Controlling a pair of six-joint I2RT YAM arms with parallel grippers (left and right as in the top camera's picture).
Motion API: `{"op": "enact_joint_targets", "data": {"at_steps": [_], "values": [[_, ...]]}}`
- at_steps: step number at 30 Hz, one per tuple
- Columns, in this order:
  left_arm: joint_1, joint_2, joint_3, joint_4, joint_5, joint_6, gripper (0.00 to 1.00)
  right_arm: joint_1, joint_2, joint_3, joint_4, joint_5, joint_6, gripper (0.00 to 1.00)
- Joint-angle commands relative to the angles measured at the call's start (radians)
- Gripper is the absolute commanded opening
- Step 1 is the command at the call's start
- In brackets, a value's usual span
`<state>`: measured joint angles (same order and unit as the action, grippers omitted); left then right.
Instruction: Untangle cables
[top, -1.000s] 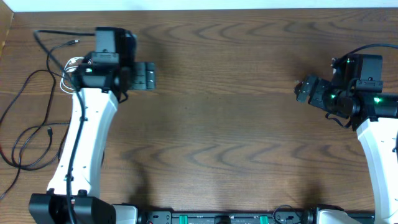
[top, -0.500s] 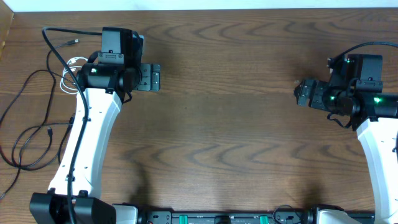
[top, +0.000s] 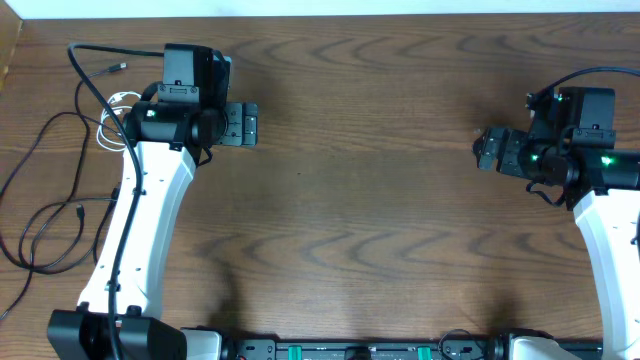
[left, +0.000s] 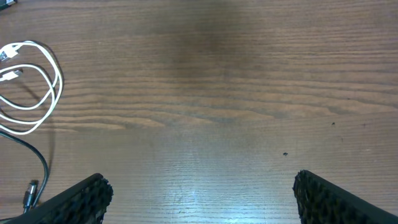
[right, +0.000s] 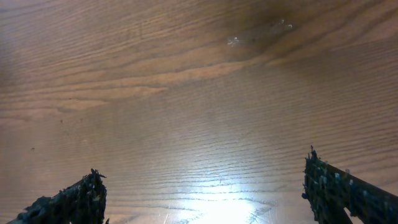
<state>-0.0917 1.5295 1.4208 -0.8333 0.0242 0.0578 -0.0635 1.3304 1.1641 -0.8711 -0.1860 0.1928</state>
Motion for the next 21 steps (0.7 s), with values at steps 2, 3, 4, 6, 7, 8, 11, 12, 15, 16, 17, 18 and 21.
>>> {"op": "enact_joint_targets", "data": {"at_steps": [2,3,4,6,7,8,11,12,15,16,17,18,21], "values": [[0.003,-0.013,-0.012,-0.004,0.006,0.017,0.94,0.000,-0.014,0.006,0.000,0.003,-0.015,0.99],[0.003,-0.013,-0.012,-0.003,0.006,0.017,0.94,0.000,-0.014,0.006,-0.001,0.003,-0.014,0.99],[0.003,-0.013,-0.012,-0.003,0.006,0.017,0.94,0.000,-0.014,0.005,-0.001,0.003,-0.014,0.99],[0.003,-0.013,-0.012,-0.004,0.006,0.017,0.94,0.000,-0.014,0.005,-0.001,0.003,-0.015,0.99],[0.003,-0.013,-0.012,-0.003,0.006,0.017,0.94,0.000,-0.014,0.005,-0.001,0.003,-0.014,0.99],[0.003,-0.013,-0.012,-0.003,0.006,0.017,0.94,0.000,-0.014,0.006,-0.001,0.003,-0.015,0.99],[0.003,-0.013,-0.012,-0.004,0.006,0.017,0.94,0.000,-0.014,0.006,-0.001,0.003,-0.014,0.99],[0.003,-0.013,-0.012,-0.004,0.006,0.017,0.94,0.000,-0.014,0.006,-0.001,0.003,-0.014,0.99],[0.003,-0.013,-0.012,-0.003,0.006,0.017,0.94,0.000,-0.014,0.006,-0.001,0.003,-0.015,0.99],[0.003,-0.015,-0.012,-0.003,0.006,0.017,0.94,0.000,-0.014,0.006,0.000,0.003,-0.014,0.99],[0.003,-0.016,-0.012,-0.003,0.006,0.017,0.94,0.000,-0.014,0.005,-0.001,0.003,-0.015,0.99],[0.003,-0.021,-0.012,-0.004,0.006,0.017,0.94,0.000,-0.014,0.006,-0.001,0.003,-0.014,0.99],[0.003,-0.051,-0.012,-0.004,0.006,0.017,0.94,0.000,-0.014,0.006,0.000,0.003,-0.014,0.99]]}}
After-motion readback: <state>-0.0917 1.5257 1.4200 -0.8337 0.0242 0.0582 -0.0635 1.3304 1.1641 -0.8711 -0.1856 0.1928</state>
